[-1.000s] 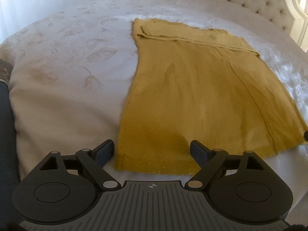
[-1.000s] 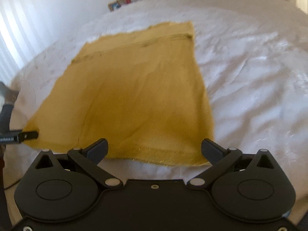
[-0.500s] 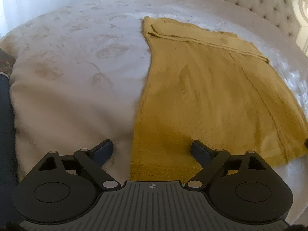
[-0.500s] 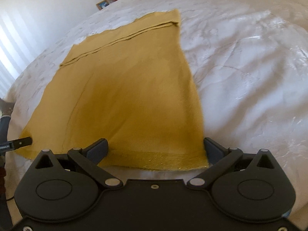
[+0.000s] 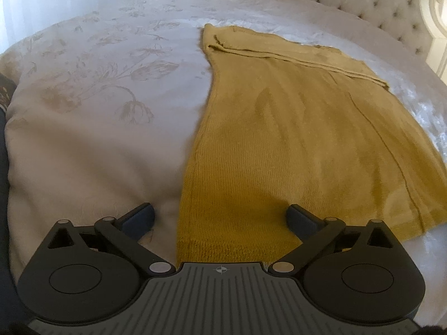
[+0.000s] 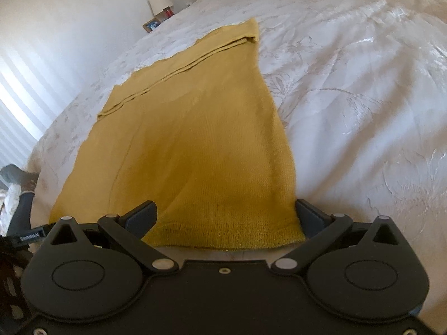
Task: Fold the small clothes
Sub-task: 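Grasp the yellow sweater hem with both tools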
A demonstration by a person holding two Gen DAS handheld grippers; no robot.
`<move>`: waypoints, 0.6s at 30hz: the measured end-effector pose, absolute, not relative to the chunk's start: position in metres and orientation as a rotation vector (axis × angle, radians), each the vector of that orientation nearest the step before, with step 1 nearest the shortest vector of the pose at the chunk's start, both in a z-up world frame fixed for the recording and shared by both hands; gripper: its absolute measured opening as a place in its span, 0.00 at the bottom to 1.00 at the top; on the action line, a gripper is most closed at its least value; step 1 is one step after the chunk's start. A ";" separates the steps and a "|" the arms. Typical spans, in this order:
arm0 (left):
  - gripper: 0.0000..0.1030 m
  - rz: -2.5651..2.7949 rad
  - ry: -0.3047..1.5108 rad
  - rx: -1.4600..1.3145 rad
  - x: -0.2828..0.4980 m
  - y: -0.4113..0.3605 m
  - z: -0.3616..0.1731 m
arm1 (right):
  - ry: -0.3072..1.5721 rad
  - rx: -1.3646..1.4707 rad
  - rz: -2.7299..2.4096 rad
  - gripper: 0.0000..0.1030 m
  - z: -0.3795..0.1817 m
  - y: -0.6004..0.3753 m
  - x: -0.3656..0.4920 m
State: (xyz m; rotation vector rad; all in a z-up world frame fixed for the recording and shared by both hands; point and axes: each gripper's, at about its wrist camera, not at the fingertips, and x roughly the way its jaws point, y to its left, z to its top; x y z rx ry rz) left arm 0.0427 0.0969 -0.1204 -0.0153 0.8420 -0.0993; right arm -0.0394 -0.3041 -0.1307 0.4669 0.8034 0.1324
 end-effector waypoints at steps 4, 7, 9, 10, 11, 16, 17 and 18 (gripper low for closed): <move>0.99 -0.119 0.854 -0.013 0.044 0.100 -0.119 | 0.806 0.451 0.132 1.00 -0.130 -0.302 -0.039; 0.99 -0.130 0.860 -0.017 0.044 0.101 -0.118 | 0.804 0.464 0.133 1.00 -0.130 -0.304 -0.040; 0.99 -0.144 0.862 -0.022 0.044 0.102 -0.117 | 0.806 0.468 0.134 1.00 -0.130 -0.304 -0.039; 0.99 -0.155 0.864 -0.028 0.043 0.103 -0.116 | 0.808 0.468 0.135 1.00 -0.129 -0.304 -0.039; 0.98 -0.173 0.865 -0.035 0.043 0.103 -0.116 | 0.811 0.469 0.138 1.00 -0.129 -0.304 -0.039; 0.78 -0.271 0.858 -0.036 0.041 0.098 -0.111 | 0.829 0.478 0.155 1.00 -0.127 -0.306 -0.038; 0.76 -0.280 0.859 -0.024 0.041 0.096 -0.111 | 0.833 0.479 0.160 1.00 -0.127 -0.307 -0.037; 0.71 -0.288 0.858 -0.014 0.041 0.094 -0.111 | 0.836 0.481 0.164 1.00 -0.127 -0.308 -0.037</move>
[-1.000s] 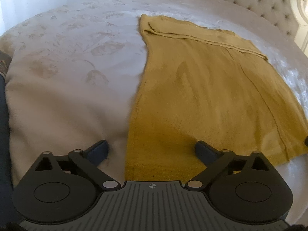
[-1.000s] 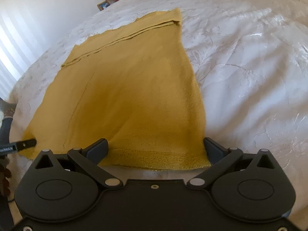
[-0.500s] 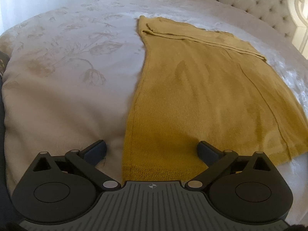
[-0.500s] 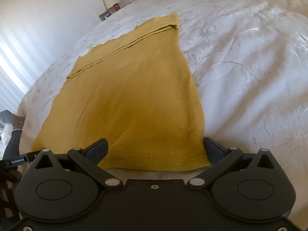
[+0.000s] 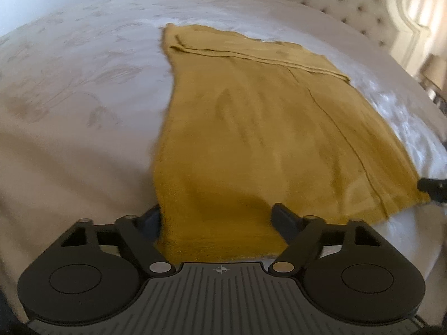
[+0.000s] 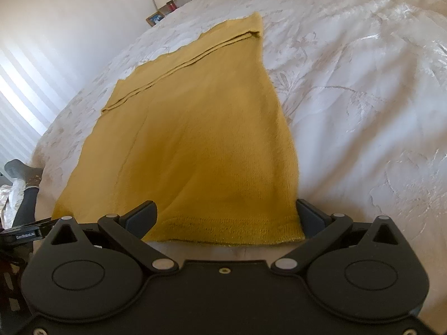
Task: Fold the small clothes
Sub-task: 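Grasp the yellow sweater hem with both tools, then lift the hem with both tools, fold it onto the collar edge, open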
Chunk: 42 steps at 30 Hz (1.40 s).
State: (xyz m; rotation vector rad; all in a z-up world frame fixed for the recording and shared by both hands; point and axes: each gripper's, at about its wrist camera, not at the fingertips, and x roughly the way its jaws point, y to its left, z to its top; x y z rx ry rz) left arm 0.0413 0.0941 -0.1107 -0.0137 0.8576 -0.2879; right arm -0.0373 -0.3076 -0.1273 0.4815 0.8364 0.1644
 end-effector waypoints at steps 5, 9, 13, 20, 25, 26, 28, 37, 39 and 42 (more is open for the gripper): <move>0.50 -0.272 0.849 -0.035 0.045 0.095 -0.111 | 0.859 0.503 0.189 1.00 -0.127 -0.312 -0.036; 0.36 -0.259 0.853 -0.060 0.046 0.101 -0.110 | 0.868 0.493 0.163 0.68 -0.125 -0.314 -0.037; 0.18 -0.256 0.849 -0.088 0.046 0.107 -0.109 | 0.877 0.538 0.161 0.20 -0.126 -0.324 -0.040; 0.05 -0.280 0.796 -0.151 0.043 0.110 -0.096 | 0.775 0.524 0.180 0.16 -0.106 -0.325 -0.046; 0.05 -0.282 0.730 -0.204 0.047 0.113 -0.077 | 0.677 0.564 0.197 0.16 -0.084 -0.336 -0.046; 0.05 -0.279 0.718 -0.215 0.048 0.113 -0.074 | 0.666 0.570 0.196 0.16 -0.082 -0.337 -0.045; 0.05 -0.278 0.697 -0.244 0.050 0.115 -0.068 | 0.646 0.587 0.199 0.16 -0.078 -0.339 -0.042; 0.05 -0.285 0.658 -0.283 0.053 0.116 -0.053 | 0.607 0.618 0.209 0.16 -0.069 -0.340 -0.033; 0.05 -0.285 0.647 -0.289 0.054 0.116 -0.048 | 0.590 0.626 0.214 0.16 -0.065 -0.341 -0.030; 0.05 -0.286 0.629 -0.300 0.061 0.118 -0.042 | 0.561 0.641 0.224 0.16 -0.059 -0.346 -0.019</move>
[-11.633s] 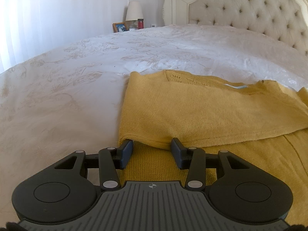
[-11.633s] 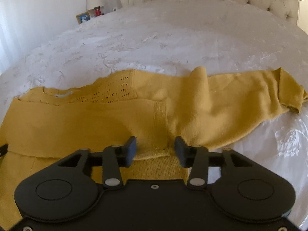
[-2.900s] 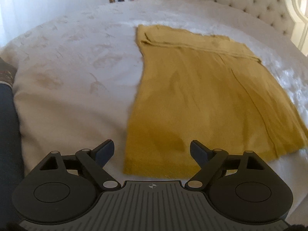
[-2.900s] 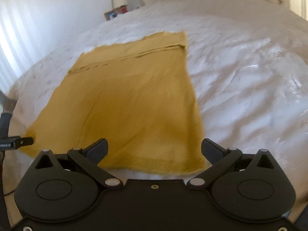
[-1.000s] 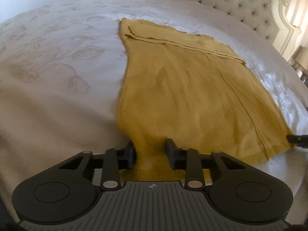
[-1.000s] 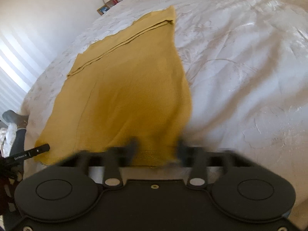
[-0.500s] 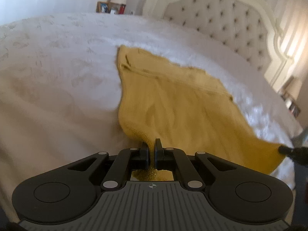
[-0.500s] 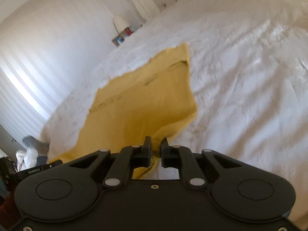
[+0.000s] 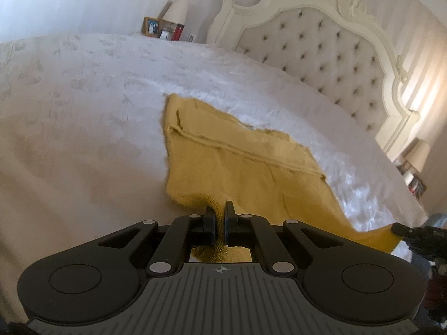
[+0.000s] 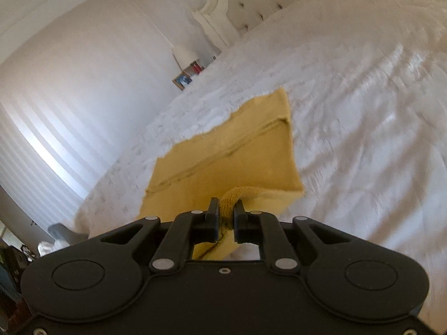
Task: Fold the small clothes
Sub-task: 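Lift the hem with both tools, fold it onto the collar edge, open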
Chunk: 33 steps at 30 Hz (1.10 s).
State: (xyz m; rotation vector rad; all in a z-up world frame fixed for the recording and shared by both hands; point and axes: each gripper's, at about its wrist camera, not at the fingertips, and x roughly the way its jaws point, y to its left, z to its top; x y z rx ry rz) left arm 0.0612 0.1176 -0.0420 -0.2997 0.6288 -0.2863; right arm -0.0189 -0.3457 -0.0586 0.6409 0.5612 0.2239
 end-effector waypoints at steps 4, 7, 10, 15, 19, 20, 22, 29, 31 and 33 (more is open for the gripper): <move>0.05 -0.285 0.600 -0.321 0.077 0.120 -0.033 | 0.526 0.646 0.232 0.16 -0.049 -0.352 0.001; 0.05 -0.281 0.578 -0.328 0.093 0.121 -0.028 | 0.497 0.626 0.233 0.16 -0.041 -0.356 0.023; 0.05 -0.274 0.550 -0.330 0.113 0.120 -0.022 | 0.467 0.623 0.226 0.16 -0.036 -0.362 0.045; 0.05 -0.265 0.529 -0.360 0.154 0.120 -0.017 | 0.434 0.635 0.212 0.16 -0.032 -0.371 0.090; 0.05 -0.253 0.503 -0.358 0.185 0.118 -0.015 | 0.429 0.629 0.204 0.16 -0.033 -0.375 0.135; 0.05 -0.252 0.499 -0.354 0.194 0.117 -0.014 | 0.429 0.625 0.201 0.16 -0.034 -0.375 0.146; 0.05 -0.245 0.495 -0.340 0.212 0.114 -0.014 | 0.429 0.611 0.198 0.16 -0.037 -0.375 0.166; 0.05 -0.225 0.518 -0.268 0.269 0.100 -0.029 | 0.469 0.599 0.140 0.16 -0.060 -0.376 0.229; 0.05 -0.216 0.533 -0.255 0.282 0.097 -0.037 | 0.485 0.594 0.117 0.16 -0.068 -0.377 0.244; 0.05 -0.201 0.552 -0.244 0.294 0.095 -0.046 | 0.509 0.574 0.099 0.16 -0.076 -0.376 0.256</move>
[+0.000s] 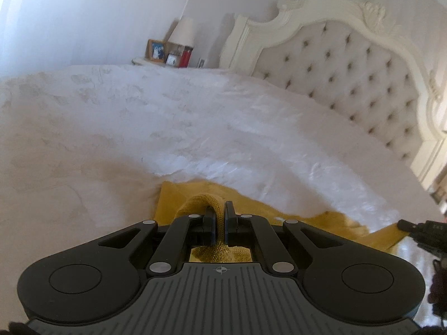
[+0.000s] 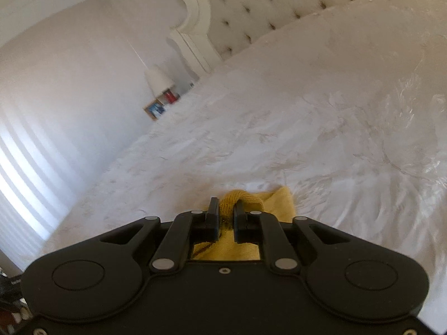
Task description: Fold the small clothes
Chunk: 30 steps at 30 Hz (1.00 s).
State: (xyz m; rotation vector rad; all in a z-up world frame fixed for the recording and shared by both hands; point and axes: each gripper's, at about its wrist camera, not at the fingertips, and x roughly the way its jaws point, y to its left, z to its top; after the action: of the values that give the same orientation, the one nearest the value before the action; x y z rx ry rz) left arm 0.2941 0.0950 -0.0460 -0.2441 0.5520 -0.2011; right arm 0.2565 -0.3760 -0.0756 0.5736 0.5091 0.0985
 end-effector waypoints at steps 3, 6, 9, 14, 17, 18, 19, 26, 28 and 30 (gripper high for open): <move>0.07 -0.165 0.582 -0.264 0.310 0.098 -0.059 | 0.549 0.540 0.080 0.20 -0.086 -0.373 0.271; 0.40 -0.147 0.638 -0.271 0.324 0.100 -0.070 | 0.577 0.516 0.059 0.31 -0.093 -0.368 0.279; 0.63 -0.102 0.609 -0.249 0.323 0.103 -0.070 | 0.561 0.484 0.030 0.72 -0.093 -0.367 0.277; 0.71 -0.119 0.568 -0.165 0.296 0.099 -0.050 | 0.513 0.364 0.039 0.74 -0.075 -0.358 0.254; 0.73 -0.179 0.578 -0.056 0.273 0.082 -0.049 | 0.524 0.271 0.089 0.74 -0.068 -0.340 0.236; 0.73 -0.195 0.591 -0.022 0.267 0.075 -0.051 | 0.537 0.241 0.106 0.74 -0.067 -0.332 0.231; 0.73 -0.215 0.607 0.018 0.259 0.067 -0.054 | 0.555 0.208 0.125 0.74 -0.068 -0.322 0.226; 0.73 -0.271 0.718 0.176 0.255 0.029 -0.082 | 0.667 0.008 0.207 0.74 -0.085 -0.270 0.224; 0.73 -0.272 0.745 0.197 0.264 0.027 -0.087 | 0.703 -0.014 0.215 0.74 -0.089 -0.263 0.233; 0.74 -0.277 0.761 0.202 0.277 0.027 -0.091 | 0.743 -0.042 0.213 0.74 -0.094 -0.258 0.246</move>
State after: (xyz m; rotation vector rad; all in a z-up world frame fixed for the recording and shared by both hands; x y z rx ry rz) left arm 0.2770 0.0270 -0.0912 0.2022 0.7613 -0.2770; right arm 0.2455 -0.2578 -0.0936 -0.0419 0.7429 0.2133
